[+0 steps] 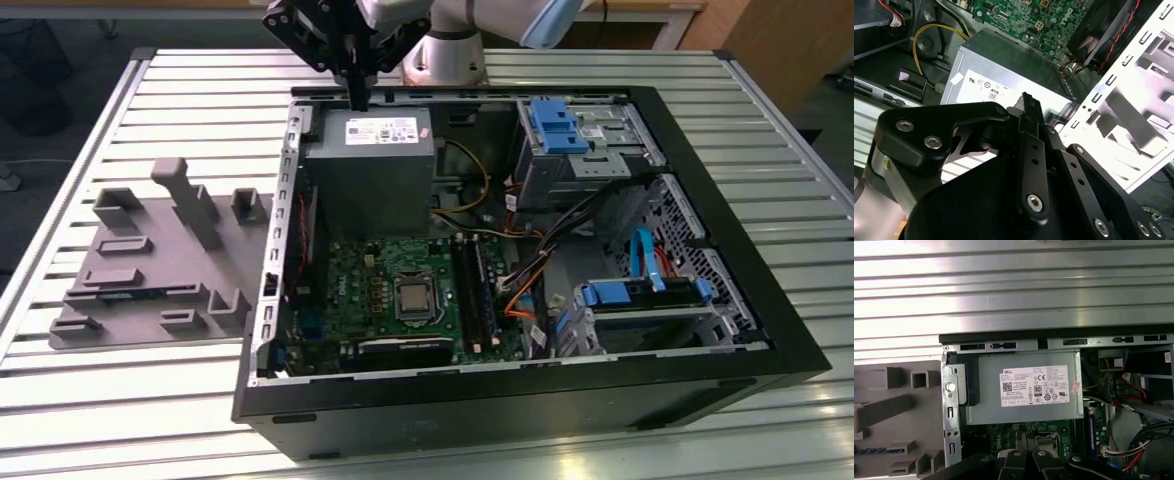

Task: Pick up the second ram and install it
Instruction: 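Reach for the second ram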

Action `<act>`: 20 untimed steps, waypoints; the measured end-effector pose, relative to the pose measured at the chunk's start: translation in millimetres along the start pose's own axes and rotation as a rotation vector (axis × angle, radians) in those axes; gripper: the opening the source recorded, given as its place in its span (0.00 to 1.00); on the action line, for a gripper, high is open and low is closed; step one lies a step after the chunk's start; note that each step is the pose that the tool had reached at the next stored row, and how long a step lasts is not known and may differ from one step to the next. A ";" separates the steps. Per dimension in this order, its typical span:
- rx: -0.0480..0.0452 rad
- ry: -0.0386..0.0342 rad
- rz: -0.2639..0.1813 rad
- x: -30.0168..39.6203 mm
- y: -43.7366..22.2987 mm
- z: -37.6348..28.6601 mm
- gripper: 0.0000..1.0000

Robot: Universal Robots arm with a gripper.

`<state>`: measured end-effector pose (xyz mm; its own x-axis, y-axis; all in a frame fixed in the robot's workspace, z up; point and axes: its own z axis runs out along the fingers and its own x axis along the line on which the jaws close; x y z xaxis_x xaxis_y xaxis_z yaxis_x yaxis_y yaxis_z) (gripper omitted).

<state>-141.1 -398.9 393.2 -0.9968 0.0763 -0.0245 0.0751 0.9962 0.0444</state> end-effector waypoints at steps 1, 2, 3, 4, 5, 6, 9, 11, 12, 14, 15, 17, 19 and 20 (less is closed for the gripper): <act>0.0000 0.0000 0.000 0.6 0.0 0.0 0.11; 0.0001 0.0001 0.000 1.1 -0.1 -0.1 0.11; 0.0000 0.0001 0.000 1.6 -0.1 -0.1 0.11; 0.0000 0.0000 0.000 2.1 -0.2 0.0 0.11; 0.0001 0.0000 0.000 2.6 -0.2 -0.1 0.11; 0.0001 0.0001 0.000 3.1 -0.3 -0.1 0.11; 0.0000 0.0000 0.000 5.3 -0.4 -0.1 0.11; 0.0000 0.0001 0.000 6.9 -0.5 -0.1 0.11; 0.0001 0.0001 0.000 8.1 -0.6 -0.2 0.11; 0.0000 0.0000 0.000 10.5 -0.8 -0.2 0.11; 0.0000 0.0000 0.000 11.9 -1.0 -0.1 0.11; -0.0001 0.0003 -0.007 14.4 -1.6 0.0 0.11; -0.0005 0.0009 -0.019 15.5 -2.6 0.1 0.11; -0.0006 0.0011 -0.025 16.1 -3.3 0.2 0.11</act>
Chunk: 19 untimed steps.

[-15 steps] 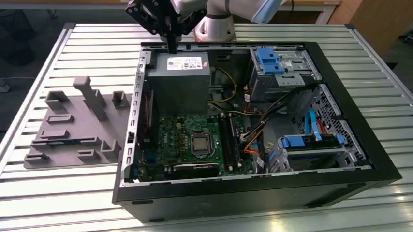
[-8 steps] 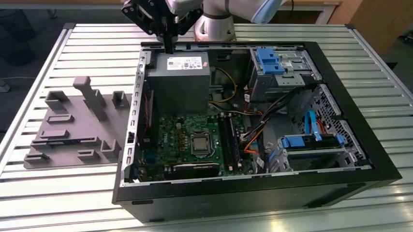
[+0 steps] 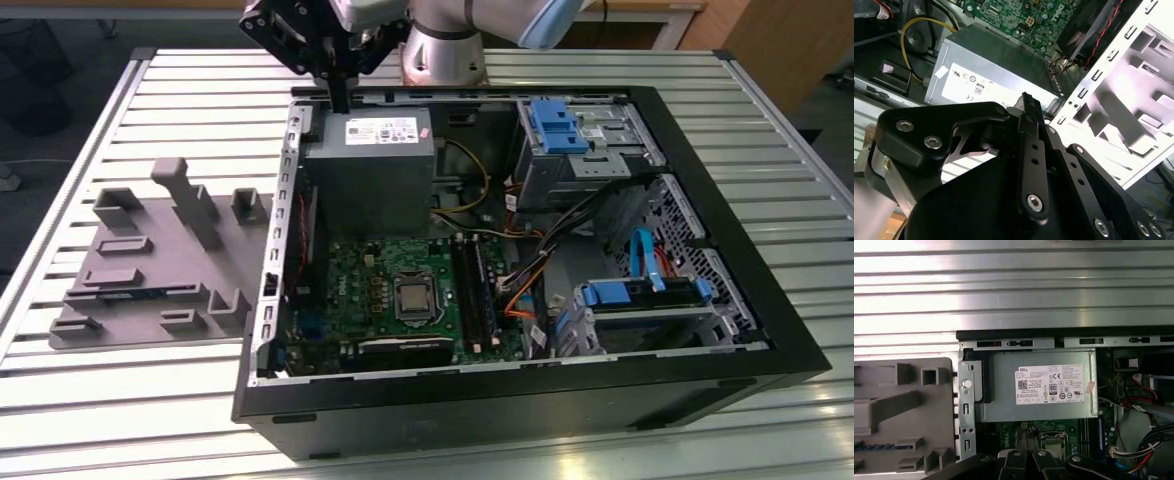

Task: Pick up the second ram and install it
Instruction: 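Reach for the second ram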

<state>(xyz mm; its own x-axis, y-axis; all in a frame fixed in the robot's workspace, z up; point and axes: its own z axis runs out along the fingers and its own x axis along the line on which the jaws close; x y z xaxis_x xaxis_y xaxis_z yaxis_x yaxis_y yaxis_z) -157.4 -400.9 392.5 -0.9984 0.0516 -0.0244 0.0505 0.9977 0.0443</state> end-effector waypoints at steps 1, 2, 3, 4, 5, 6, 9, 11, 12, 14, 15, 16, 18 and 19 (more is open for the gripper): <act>-0.0001 0.0002 -0.005 0.7 -0.6 0.1 0.11; -0.0003 0.0003 -0.009 2.0 -1.1 0.1 0.11; -0.0003 0.0005 -0.011 3.5 -1.5 0.2 0.11; -0.0003 0.0005 -0.013 4.7 -2.0 0.3 0.11; -0.0003 0.0005 -0.013 5.8 -2.6 0.4 0.11; -0.0003 0.0006 -0.014 6.9 -3.1 0.5 0.11; -0.0004 0.0007 -0.016 9.8 -4.7 0.9 0.11; -0.0004 0.0007 -0.018 11.1 -5.9 1.2 0.11; -0.0003 0.0008 -0.019 11.7 -6.6 1.3 0.11; -0.0004 0.0008 -0.020 13.5 -8.6 1.6 0.11; -0.0004 0.0009 -0.021 14.3 -9.5 1.8 0.11; -0.0004 0.0009 -0.022 15.2 -10.4 1.9 0.11; -0.0004 0.0010 -0.023 16.9 -11.9 2.1 0.11; -0.0004 0.0010 -0.024 17.5 -12.4 2.2 0.11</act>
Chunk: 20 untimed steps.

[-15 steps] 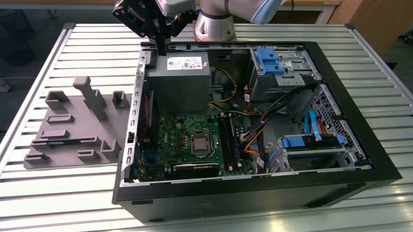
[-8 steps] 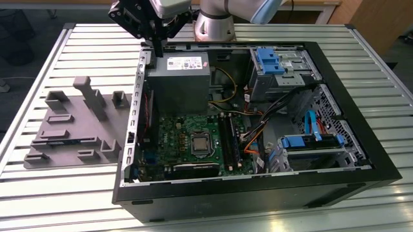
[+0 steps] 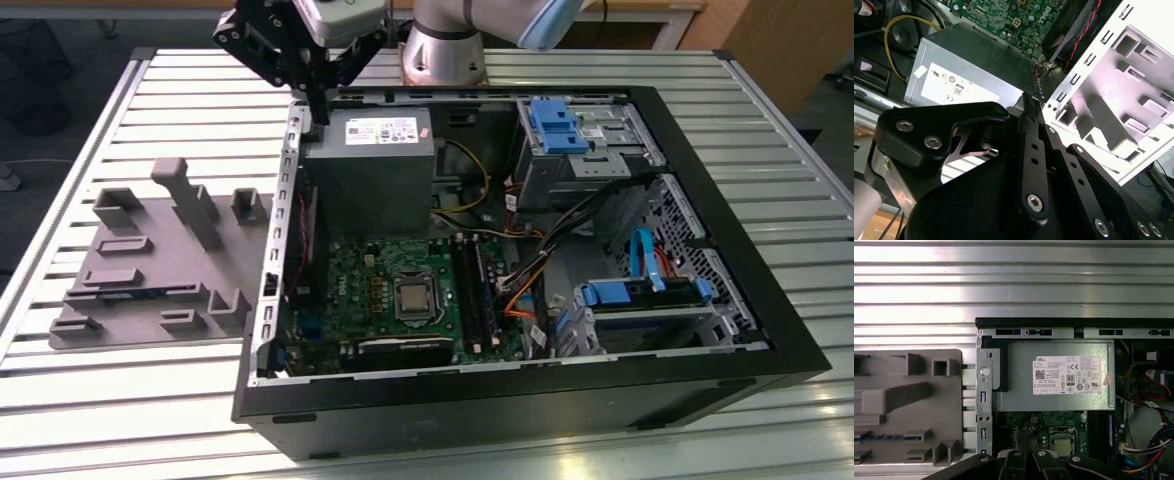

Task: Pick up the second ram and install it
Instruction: 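Reach for the second ram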

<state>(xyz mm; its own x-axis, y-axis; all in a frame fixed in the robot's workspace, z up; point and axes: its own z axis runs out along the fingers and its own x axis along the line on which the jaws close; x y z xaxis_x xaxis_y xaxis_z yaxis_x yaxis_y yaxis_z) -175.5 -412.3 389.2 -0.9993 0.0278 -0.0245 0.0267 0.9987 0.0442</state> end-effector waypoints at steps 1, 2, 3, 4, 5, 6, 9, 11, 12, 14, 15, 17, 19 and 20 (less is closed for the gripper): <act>-0.0001 -0.0001 0.000 0.5 -0.2 0.1 0.11; -0.0001 -0.0001 0.000 0.7 -0.2 0.1 0.11; -0.0001 0.0000 -0.001 0.7 -0.2 0.1 0.11; 0.0000 0.0000 -0.001 0.8 -0.3 0.1 0.11; 0.0000 0.0001 -0.001 0.8 -0.3 0.0 0.11; -0.0001 0.0000 -0.001 0.8 -0.3 0.0 0.11; 0.0000 0.0000 0.000 1.3 -0.3 0.0 0.11; 0.0000 0.0000 0.000 3.3 -0.4 -0.1 0.11; 0.0000 0.0000 -0.001 4.9 -0.4 -0.1 0.11; 0.0000 0.0000 -0.001 8.3 -0.5 -0.1 0.11; 0.0000 0.0000 -0.001 9.7 -0.5 -0.1 0.11; -0.0001 0.0000 0.000 12.4 -0.6 -0.2 0.11; 0.0000 0.0000 0.000 14.9 -0.7 -0.2 0.11; 0.0000 0.0000 -0.001 16.1 -0.7 -0.2 0.11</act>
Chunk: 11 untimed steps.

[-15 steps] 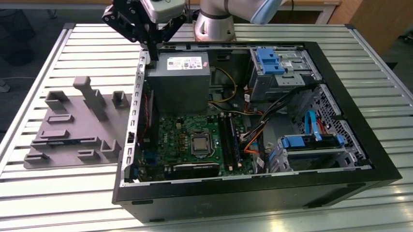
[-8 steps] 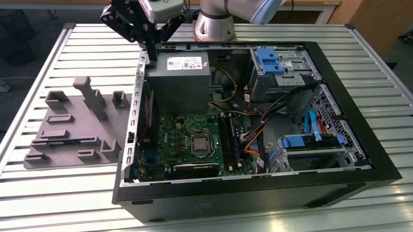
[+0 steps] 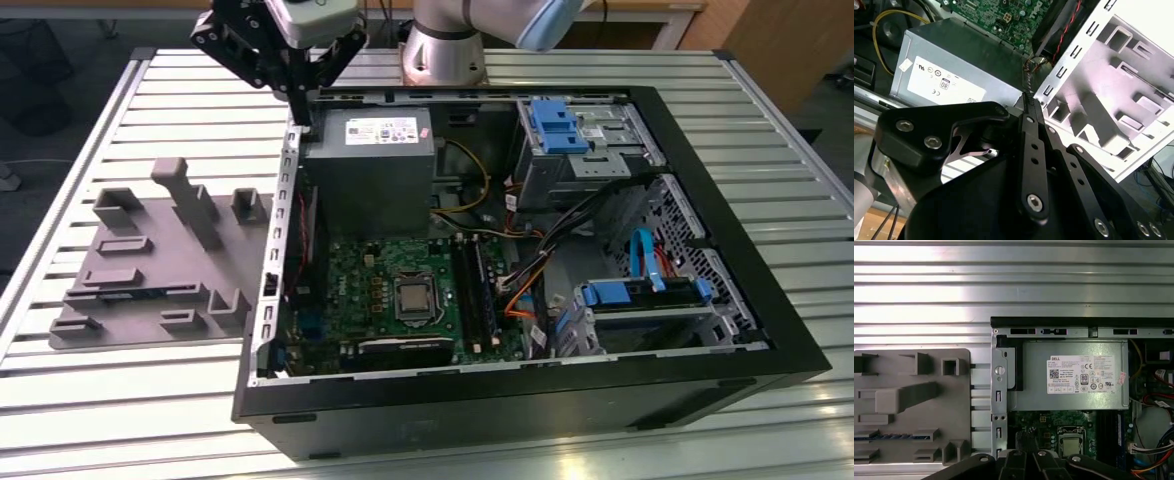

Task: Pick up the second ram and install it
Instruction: 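Reach for the second ram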

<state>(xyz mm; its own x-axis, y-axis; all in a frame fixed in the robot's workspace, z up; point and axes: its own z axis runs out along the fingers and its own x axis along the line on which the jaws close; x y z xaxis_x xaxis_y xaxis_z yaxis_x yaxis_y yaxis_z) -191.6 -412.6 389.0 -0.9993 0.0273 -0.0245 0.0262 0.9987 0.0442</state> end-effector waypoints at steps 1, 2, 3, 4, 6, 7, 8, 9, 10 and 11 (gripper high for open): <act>-0.0001 0.0000 0.000 1.1 0.0 0.0 0.11; -0.0001 -0.0001 0.000 2.3 -0.1 0.1 0.11; 0.0000 0.0000 0.000 3.2 -0.1 0.1 0.11; -0.0001 -0.0001 0.000 3.7 -0.1 0.1 0.11; 0.0000 0.0000 0.000 3.7 -0.1 0.1 0.11; 0.0000 0.0000 0.000 3.9 -0.1 0.0 0.11; 0.0000 0.0000 0.000 4.0 -0.1 0.0 0.11; 0.0000 0.0000 0.000 4.1 -0.1 0.0 0.11; -0.0001 0.0000 0.000 4.2 -0.1 0.1 0.11; 0.0000 0.0000 0.000 4.3 -0.1 0.0 0.11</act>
<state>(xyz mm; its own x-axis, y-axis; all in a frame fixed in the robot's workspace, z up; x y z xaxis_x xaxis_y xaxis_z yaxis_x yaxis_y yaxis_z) -195.9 -412.6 388.9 -0.9993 0.0272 -0.0245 0.0261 0.9987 0.0442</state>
